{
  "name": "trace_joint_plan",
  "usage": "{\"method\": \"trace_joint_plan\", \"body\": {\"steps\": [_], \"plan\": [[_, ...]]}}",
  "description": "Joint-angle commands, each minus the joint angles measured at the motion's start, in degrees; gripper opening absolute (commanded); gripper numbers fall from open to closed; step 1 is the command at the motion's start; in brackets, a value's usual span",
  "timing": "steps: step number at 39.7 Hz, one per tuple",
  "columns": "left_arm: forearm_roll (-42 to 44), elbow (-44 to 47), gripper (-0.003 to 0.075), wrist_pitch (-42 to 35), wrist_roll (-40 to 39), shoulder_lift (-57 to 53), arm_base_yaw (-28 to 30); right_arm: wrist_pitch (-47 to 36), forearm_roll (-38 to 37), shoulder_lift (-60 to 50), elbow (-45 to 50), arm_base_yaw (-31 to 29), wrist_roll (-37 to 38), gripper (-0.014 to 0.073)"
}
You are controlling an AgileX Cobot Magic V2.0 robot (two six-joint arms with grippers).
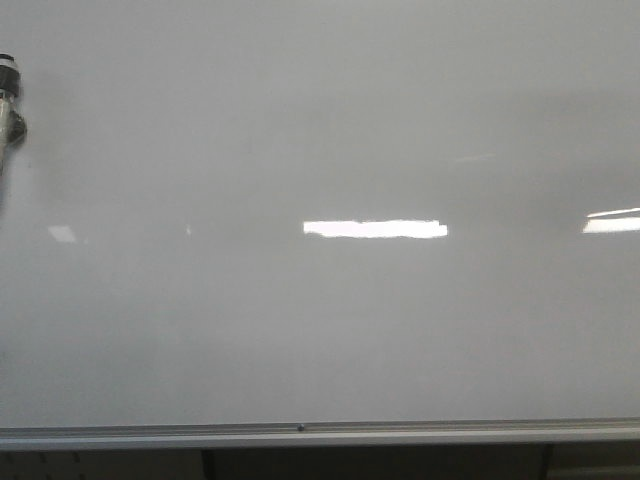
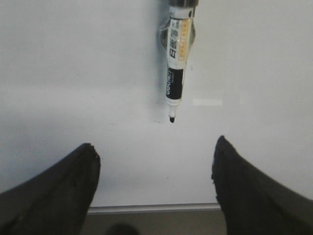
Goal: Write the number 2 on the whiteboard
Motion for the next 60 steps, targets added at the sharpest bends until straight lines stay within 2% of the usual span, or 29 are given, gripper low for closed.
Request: {"method": "trace_joint_plan", "body": {"steps": [1, 7, 18, 28, 42, 45, 54, 60], "plan": [[-1.6, -2.8, 0.0482, -5.7, 1.0, 2.0, -1.4, -4.4, -0.7, 0.2, -1.5, 0.1, -0.3, 0.0601], [-1.5, -3.5, 0.0482, -9.7, 1.1, 6.2, -4.0, -4.4, -0.7, 0.2, -1.5, 0.1, -0.3, 0.0601], [-2.6, -3.6, 0.0482, -19.6, 1.1, 13.1, -4.1, -4.4, -0.7, 0.2, -1.5, 0.1, -0.3, 0.0601], [-2.6, -3.6, 0.0482, -25.6, 1.1, 17.3, -4.1, -4.4, -0.7, 0.2, -1.5, 0.1, -0.3, 0.0601], [-2.6, -3.6, 0.0470, -28.5, 1.1, 20.6, -4.1, -4.4, -0.7, 0.2, -1.5, 0.1, -0.3, 0.0601], [-2.6, -3.6, 0.0424, -28.5, 1.1, 20.6, -4.1, -4.4, -0.7, 0.2, -1.5, 0.1, -0.3, 0.0601], [-2.6, -3.6, 0.0170, -29.4, 1.1, 20.6, -4.1, -4.4, -0.7, 0.2, -1.5, 0.1, -0.3, 0.0601], [-2.6, -3.6, 0.0050, -29.7, 1.1, 20.6, -4.1, -4.4, -0.7, 0.2, -1.5, 0.1, -0.3, 0.0601]]}}
